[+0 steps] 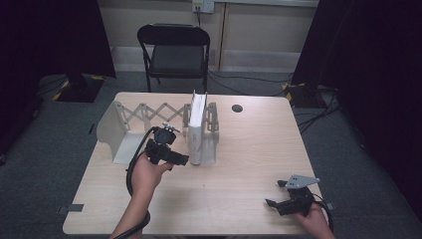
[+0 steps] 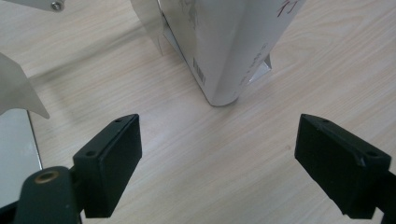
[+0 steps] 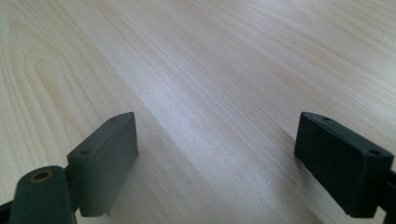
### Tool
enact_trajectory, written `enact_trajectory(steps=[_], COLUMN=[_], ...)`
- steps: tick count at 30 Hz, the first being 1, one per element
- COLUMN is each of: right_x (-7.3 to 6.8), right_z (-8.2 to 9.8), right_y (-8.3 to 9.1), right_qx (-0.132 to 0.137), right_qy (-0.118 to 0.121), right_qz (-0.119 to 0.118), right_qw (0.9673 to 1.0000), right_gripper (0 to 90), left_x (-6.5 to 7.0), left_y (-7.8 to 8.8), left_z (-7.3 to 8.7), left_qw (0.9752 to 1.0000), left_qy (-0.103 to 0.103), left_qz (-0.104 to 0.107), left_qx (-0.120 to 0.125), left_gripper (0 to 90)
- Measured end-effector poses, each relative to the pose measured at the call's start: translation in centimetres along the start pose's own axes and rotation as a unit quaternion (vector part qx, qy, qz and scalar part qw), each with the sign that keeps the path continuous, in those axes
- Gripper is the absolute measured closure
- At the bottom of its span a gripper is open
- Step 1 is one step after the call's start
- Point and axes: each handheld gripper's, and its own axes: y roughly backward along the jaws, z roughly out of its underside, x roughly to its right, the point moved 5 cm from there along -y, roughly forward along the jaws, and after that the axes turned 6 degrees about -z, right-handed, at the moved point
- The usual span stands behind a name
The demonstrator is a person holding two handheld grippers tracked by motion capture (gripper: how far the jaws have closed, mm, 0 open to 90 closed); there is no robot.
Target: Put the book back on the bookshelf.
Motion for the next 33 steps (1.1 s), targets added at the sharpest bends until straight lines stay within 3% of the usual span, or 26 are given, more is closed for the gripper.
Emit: enact_trajectory(steps=[20, 33], right_x=[0.0, 0.0], right_z=[0.0, 0.0], right_y=[0.0, 0.0], right_qx=[0.0, -0.001], right_qy=[0.0, 0.0], right_qz=[0.0, 0.001], right_qw=[1.0, 1.0], right_gripper=[12.9, 12.9], left_x=[-0.2, -1.0], left_y=[-0.6, -1.4], left_z=[1.4, 2.9], left_qw=[0.9999, 0.9996], left_qy=[0.003, 0.019], left_qz=[0.014, 0.022], left_qx=[-0.003, -0.004], left_gripper=[14.9, 15.0])
